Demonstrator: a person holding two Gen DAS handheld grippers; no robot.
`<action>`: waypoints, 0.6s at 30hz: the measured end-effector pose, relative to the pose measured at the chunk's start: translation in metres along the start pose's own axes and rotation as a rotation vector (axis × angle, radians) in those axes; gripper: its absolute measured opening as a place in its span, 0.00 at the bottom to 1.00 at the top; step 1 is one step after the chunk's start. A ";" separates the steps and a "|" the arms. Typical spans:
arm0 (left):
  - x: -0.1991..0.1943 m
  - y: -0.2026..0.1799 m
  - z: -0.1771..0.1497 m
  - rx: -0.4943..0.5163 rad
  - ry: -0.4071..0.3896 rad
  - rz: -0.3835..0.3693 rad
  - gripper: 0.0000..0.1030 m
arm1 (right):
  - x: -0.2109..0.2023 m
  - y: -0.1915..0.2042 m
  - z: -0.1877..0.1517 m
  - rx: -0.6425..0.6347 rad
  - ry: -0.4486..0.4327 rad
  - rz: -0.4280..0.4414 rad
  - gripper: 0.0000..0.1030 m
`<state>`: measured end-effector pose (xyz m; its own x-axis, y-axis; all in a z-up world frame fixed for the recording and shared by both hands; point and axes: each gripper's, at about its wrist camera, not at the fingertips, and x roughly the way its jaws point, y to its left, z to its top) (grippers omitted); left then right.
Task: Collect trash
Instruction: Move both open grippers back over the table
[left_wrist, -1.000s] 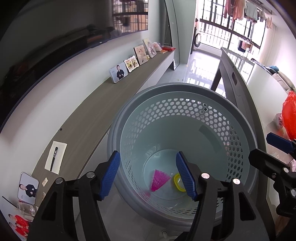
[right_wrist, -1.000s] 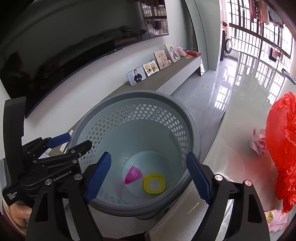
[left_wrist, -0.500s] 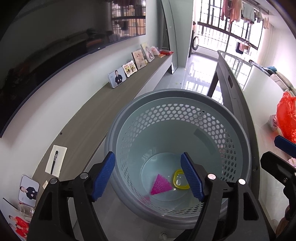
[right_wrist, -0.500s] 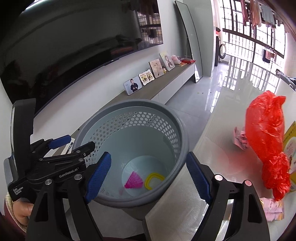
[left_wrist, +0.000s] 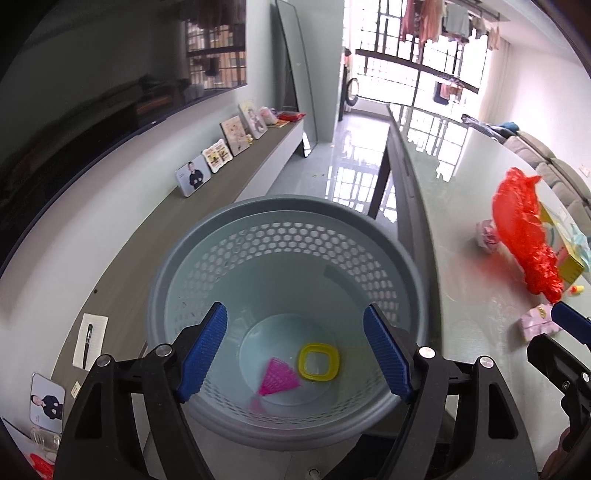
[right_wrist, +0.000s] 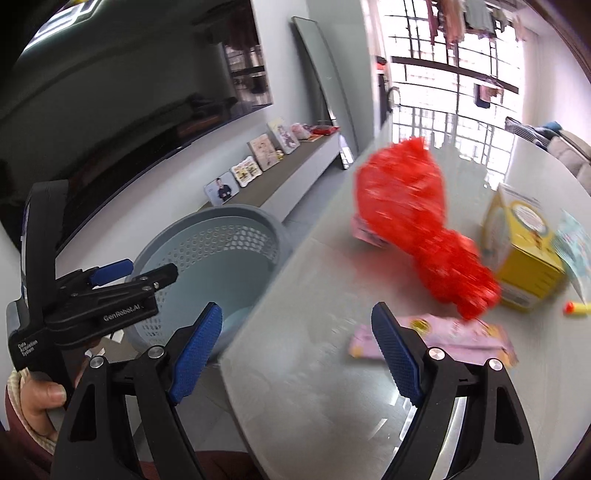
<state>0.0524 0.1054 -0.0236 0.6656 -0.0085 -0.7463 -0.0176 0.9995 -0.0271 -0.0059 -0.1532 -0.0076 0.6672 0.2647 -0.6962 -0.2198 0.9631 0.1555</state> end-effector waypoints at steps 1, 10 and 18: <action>-0.001 -0.005 0.000 0.009 -0.002 -0.009 0.74 | -0.005 -0.008 -0.004 0.018 -0.002 -0.013 0.77; -0.008 -0.067 -0.003 0.107 -0.003 -0.111 0.76 | -0.046 -0.073 -0.040 0.157 -0.002 -0.150 0.77; -0.001 -0.119 -0.001 0.188 -0.004 -0.144 0.77 | -0.070 -0.112 -0.061 0.234 -0.016 -0.188 0.77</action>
<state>0.0526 -0.0139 -0.0201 0.6544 -0.1516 -0.7408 0.2163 0.9763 -0.0087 -0.0711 -0.2829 -0.0190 0.6922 0.0799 -0.7172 0.0773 0.9799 0.1837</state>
